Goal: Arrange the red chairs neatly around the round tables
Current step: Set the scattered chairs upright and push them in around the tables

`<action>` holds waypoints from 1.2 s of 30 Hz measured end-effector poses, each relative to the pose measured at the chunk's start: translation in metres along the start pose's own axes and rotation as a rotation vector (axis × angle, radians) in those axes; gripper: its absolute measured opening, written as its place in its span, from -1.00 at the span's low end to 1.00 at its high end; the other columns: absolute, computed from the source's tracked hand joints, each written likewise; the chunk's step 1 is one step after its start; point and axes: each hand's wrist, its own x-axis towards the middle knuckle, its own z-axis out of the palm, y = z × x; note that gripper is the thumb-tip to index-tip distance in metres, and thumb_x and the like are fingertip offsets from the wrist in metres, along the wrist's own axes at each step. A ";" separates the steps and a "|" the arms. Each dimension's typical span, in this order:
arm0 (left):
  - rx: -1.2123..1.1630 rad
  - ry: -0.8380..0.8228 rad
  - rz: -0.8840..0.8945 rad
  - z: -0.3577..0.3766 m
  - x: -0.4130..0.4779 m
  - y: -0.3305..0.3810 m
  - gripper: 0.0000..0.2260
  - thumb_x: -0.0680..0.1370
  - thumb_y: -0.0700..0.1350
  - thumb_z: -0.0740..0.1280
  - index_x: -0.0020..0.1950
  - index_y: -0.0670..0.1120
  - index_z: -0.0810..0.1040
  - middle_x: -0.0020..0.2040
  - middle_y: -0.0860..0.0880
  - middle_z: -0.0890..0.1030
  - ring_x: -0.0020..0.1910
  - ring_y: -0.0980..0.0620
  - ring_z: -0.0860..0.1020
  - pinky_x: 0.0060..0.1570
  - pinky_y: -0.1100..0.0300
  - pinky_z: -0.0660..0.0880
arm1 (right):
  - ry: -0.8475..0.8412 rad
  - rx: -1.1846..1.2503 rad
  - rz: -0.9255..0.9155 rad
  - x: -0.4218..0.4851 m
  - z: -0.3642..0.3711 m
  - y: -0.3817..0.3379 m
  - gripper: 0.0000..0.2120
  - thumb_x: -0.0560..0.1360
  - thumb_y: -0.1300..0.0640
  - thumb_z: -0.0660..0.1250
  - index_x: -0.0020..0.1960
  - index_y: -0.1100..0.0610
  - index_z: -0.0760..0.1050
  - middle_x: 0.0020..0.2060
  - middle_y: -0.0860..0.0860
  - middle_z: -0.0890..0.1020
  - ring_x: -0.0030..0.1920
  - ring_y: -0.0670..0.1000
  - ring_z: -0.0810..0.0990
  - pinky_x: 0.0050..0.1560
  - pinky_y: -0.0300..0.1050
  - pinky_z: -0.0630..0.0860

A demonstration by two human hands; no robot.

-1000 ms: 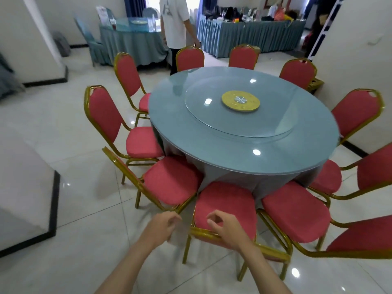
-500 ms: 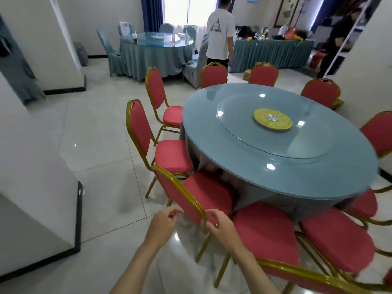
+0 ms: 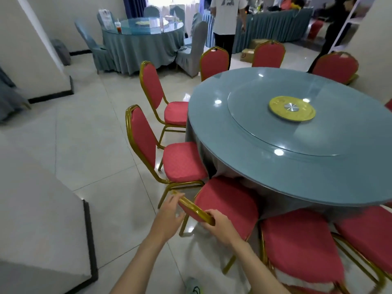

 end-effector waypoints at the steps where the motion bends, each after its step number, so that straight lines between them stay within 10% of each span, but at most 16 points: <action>1: 0.032 -0.054 0.009 -0.002 0.014 -0.007 -0.47 0.61 -0.14 0.39 0.54 0.12 0.34 0.47 0.14 0.37 0.45 0.13 0.36 0.39 0.17 0.40 | -0.009 -0.023 0.009 0.007 0.003 0.000 -0.72 0.53 -0.04 0.39 0.24 -0.12 0.52 0.05 -0.14 0.60 0.05 -0.09 0.59 0.16 -0.02 0.55; 16: 0.651 -0.593 0.366 0.035 0.145 -0.074 -0.71 0.54 -0.15 0.38 0.07 0.27 0.52 -0.04 0.25 0.52 0.09 0.11 0.54 0.31 -0.25 0.44 | 0.216 -0.180 0.088 0.016 0.019 -0.002 -0.64 0.37 -0.13 0.26 0.15 -0.16 0.48 0.02 -0.20 0.63 0.02 -0.15 0.62 0.04 -0.07 0.56; 29: 0.764 -0.735 0.809 -0.044 0.226 -0.093 -0.78 0.47 -0.22 0.27 -0.01 0.06 0.58 -0.12 0.10 0.67 -0.12 0.06 0.63 -0.04 0.10 0.57 | 0.519 -0.322 0.089 0.069 0.075 -0.049 -0.78 0.52 -0.10 0.38 0.15 -0.17 0.53 0.03 -0.22 0.62 -0.03 -0.18 0.62 -0.12 -0.14 0.60; 36: 0.757 -0.764 1.008 -0.050 0.211 -0.088 -0.85 0.49 -0.21 0.30 -0.20 0.04 0.44 -0.24 0.11 0.50 -0.23 0.06 0.45 -0.16 0.19 0.38 | 0.473 -0.209 0.302 0.045 0.078 -0.053 -0.50 0.39 -0.32 0.33 0.27 -0.18 0.54 0.08 -0.24 0.65 0.09 -0.21 0.60 0.13 -0.23 0.52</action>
